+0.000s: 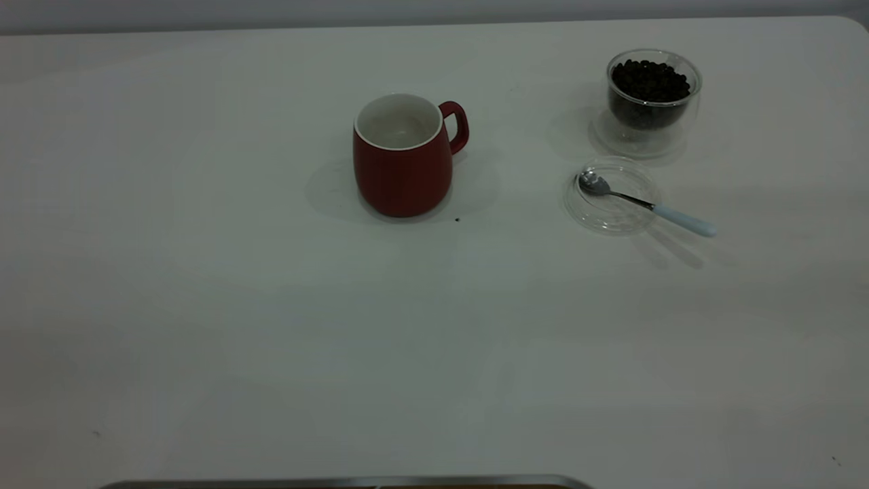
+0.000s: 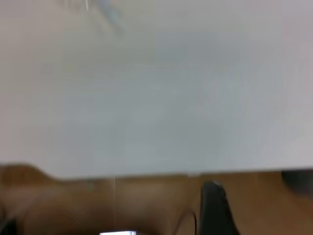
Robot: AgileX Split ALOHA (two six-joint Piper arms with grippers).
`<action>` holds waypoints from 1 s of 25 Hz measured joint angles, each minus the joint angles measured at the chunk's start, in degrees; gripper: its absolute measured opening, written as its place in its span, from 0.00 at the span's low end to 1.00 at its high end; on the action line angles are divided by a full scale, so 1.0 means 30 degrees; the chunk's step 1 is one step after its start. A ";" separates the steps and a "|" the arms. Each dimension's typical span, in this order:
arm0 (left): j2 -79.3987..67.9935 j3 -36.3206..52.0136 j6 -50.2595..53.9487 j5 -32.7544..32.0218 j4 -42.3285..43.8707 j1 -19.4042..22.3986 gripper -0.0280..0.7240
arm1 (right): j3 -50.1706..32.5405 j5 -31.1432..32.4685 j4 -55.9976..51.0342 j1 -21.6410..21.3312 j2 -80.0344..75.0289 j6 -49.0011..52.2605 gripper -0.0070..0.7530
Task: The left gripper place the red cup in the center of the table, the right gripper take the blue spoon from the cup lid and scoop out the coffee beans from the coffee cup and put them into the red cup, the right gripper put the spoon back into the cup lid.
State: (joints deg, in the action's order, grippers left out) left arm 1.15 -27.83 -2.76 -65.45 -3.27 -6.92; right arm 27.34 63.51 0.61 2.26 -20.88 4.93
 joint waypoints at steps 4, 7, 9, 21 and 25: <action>0.0000 0.0000 0.0000 0.0000 0.0000 0.0000 0.72 | -0.0114 0.0064 -0.0021 -0.0039 0.2587 0.0003 0.66; 0.0000 0.0000 0.0000 0.0000 0.0000 0.0000 0.72 | -0.0163 0.0123 -0.0021 -0.0082 0.4542 0.0021 0.64; 0.0000 0.0000 0.0000 0.0000 0.0000 0.0000 0.72 | -0.0163 0.0189 -0.0021 -0.0123 0.5954 0.0021 0.62; 0.0000 0.0000 -0.0018 0.0000 0.0000 0.0000 0.72 | -0.0163 0.0335 -0.0021 -0.0164 0.7273 0.0021 0.53; 0.0000 0.0000 -0.0018 0.0000 0.0000 0.0000 0.72 | -0.0163 0.0335 -0.0021 -0.0164 0.7273 0.0021 0.51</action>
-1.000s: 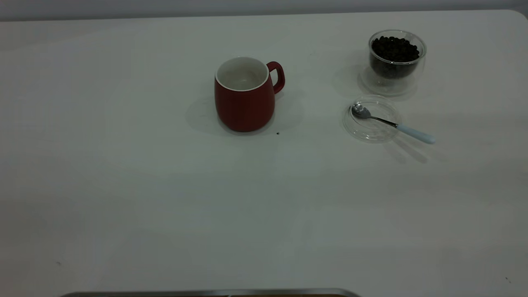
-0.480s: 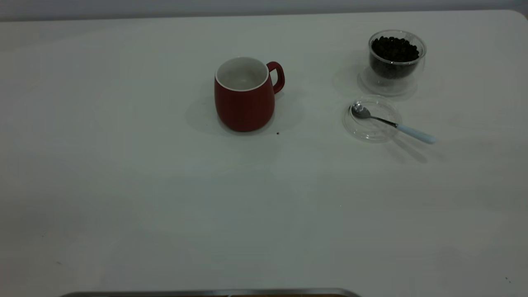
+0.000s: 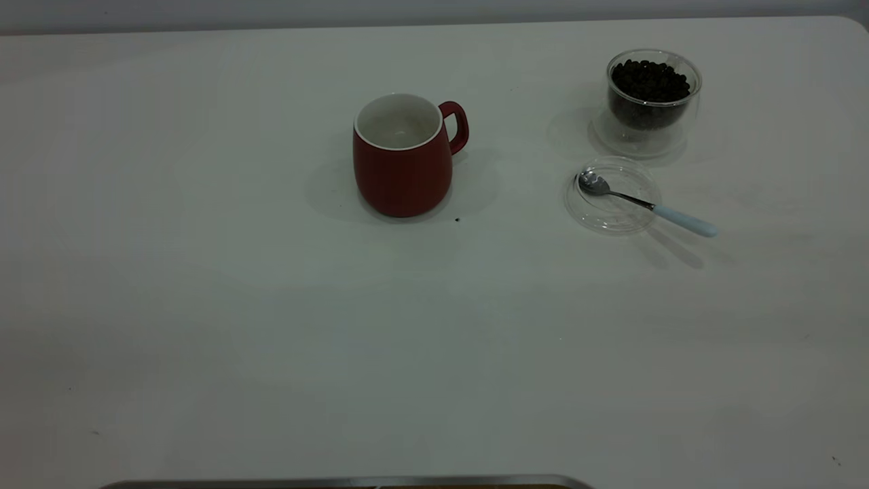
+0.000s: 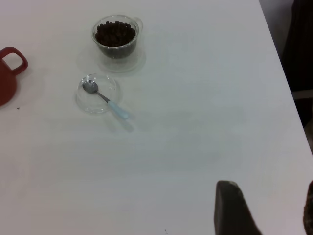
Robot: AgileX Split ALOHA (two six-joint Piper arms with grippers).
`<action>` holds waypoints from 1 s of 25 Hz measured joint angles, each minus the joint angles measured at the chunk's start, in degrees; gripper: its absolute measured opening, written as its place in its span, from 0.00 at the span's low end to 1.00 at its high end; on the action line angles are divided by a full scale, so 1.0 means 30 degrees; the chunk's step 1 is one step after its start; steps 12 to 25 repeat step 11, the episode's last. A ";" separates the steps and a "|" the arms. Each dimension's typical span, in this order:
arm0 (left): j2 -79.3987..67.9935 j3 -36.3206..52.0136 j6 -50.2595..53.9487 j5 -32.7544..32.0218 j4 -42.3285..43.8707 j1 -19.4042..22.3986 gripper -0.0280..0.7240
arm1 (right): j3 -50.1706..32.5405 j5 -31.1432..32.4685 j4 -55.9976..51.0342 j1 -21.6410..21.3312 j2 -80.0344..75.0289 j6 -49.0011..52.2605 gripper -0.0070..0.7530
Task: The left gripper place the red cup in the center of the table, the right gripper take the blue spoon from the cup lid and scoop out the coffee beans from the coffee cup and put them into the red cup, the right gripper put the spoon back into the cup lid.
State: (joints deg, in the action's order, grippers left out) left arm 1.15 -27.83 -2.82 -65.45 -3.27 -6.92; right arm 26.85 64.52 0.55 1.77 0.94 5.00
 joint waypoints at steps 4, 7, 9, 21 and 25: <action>0.0000 0.0000 0.0000 0.0000 0.0000 0.0000 0.72 | 0.0000 0.0000 0.0000 0.0000 0.0000 0.0000 0.48; 0.0000 0.0000 0.0000 0.0000 0.0000 0.0000 0.72 | 0.0000 0.0000 0.0000 0.0000 0.0000 0.0000 0.45; 0.0000 0.0000 0.0000 0.0000 0.0000 0.0000 0.72 | 0.0000 0.0000 0.0000 0.0000 0.0000 0.0000 0.44; 0.0000 0.0000 0.0000 0.0000 0.0000 0.0000 0.72 | 0.0000 0.0000 0.0000 0.0000 0.0000 0.0000 0.42; 0.0000 0.0000 0.0000 0.0000 0.0000 0.0000 0.72 | 0.0000 0.0000 0.0000 0.0000 0.0000 0.0000 0.42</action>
